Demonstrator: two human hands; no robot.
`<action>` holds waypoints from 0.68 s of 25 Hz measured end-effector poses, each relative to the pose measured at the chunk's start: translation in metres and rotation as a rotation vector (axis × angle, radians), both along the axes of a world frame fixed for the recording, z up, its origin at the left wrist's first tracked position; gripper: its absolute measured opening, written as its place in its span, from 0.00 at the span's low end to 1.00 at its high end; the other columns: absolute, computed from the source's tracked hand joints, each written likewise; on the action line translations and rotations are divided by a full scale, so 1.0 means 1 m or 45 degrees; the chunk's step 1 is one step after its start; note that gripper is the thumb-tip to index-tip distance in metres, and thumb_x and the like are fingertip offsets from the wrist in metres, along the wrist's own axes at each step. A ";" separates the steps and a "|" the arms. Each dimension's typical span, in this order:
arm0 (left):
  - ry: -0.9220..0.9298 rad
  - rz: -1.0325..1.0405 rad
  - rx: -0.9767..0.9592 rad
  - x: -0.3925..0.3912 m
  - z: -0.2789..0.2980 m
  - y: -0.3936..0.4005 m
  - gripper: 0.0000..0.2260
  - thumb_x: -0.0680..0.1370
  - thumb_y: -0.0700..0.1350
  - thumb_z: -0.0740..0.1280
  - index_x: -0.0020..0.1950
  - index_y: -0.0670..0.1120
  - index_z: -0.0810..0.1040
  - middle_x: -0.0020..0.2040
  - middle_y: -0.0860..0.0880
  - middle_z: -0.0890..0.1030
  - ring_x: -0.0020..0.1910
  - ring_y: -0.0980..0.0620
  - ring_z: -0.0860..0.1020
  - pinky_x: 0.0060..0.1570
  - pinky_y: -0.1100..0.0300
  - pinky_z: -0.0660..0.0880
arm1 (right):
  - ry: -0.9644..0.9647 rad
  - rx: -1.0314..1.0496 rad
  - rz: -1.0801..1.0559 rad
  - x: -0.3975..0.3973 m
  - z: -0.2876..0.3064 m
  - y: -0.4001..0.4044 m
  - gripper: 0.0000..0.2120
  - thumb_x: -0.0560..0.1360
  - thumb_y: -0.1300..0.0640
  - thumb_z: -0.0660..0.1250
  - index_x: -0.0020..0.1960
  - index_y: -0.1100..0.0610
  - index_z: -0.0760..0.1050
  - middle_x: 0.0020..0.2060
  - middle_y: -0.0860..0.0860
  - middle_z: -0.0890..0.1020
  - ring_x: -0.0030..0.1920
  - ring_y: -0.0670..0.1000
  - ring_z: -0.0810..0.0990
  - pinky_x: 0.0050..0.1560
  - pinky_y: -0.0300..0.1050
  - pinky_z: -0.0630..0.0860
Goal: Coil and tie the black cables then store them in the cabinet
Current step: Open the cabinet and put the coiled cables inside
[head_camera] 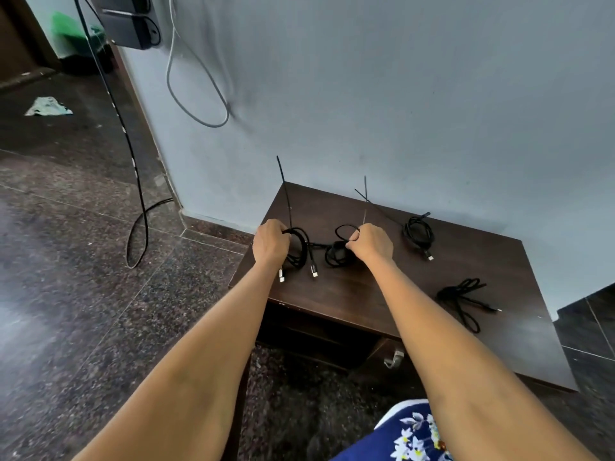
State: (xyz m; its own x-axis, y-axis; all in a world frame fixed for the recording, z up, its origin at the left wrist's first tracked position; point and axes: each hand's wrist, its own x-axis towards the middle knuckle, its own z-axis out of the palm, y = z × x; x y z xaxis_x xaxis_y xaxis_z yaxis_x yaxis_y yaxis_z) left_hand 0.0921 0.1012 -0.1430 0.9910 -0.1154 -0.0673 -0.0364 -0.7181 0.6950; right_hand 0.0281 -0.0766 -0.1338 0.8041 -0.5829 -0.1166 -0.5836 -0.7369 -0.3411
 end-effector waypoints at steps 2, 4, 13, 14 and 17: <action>0.044 0.006 -0.225 -0.013 0.002 0.014 0.07 0.75 0.40 0.68 0.51 0.42 0.82 0.48 0.42 0.84 0.49 0.45 0.81 0.54 0.54 0.76 | -0.106 0.066 -0.042 -0.015 0.008 0.013 0.07 0.74 0.58 0.67 0.50 0.58 0.81 0.50 0.54 0.83 0.53 0.57 0.80 0.45 0.44 0.74; 0.094 -0.028 -0.360 -0.032 0.002 0.031 0.09 0.74 0.41 0.70 0.53 0.42 0.82 0.47 0.43 0.85 0.46 0.47 0.83 0.57 0.53 0.77 | -0.279 0.251 -0.088 -0.036 0.018 0.029 0.05 0.74 0.58 0.67 0.48 0.57 0.79 0.47 0.54 0.83 0.50 0.56 0.81 0.41 0.41 0.72; 0.395 0.042 -0.567 -0.142 -0.015 0.128 0.10 0.73 0.38 0.72 0.54 0.38 0.82 0.38 0.46 0.83 0.26 0.56 0.81 0.32 0.62 0.80 | -0.348 0.876 -0.066 -0.147 0.021 0.112 0.02 0.73 0.60 0.70 0.46 0.57 0.78 0.41 0.53 0.82 0.32 0.49 0.82 0.44 0.44 0.82; 0.471 0.017 -0.501 -0.152 -0.021 0.136 0.10 0.72 0.37 0.72 0.53 0.38 0.82 0.38 0.45 0.83 0.25 0.57 0.80 0.29 0.64 0.79 | -0.244 0.927 -0.069 -0.157 0.013 0.119 0.02 0.73 0.61 0.70 0.43 0.58 0.78 0.40 0.53 0.82 0.32 0.50 0.81 0.45 0.46 0.83; 0.592 -0.122 -0.258 -0.168 -0.032 0.142 0.09 0.71 0.37 0.73 0.51 0.39 0.82 0.40 0.44 0.84 0.23 0.59 0.79 0.25 0.67 0.77 | 0.124 0.963 -0.115 -0.178 -0.013 0.130 0.03 0.72 0.65 0.71 0.41 0.62 0.77 0.39 0.55 0.80 0.32 0.53 0.80 0.43 0.49 0.82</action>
State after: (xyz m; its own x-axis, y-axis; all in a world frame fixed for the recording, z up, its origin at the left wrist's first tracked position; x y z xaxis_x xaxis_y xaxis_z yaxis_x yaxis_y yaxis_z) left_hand -0.0763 0.2437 -0.1748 0.8462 -0.2603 -0.4649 0.2503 -0.5760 0.7782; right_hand -0.1504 0.0534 -0.1472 0.7231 -0.3791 -0.5774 -0.6834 -0.2716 -0.6776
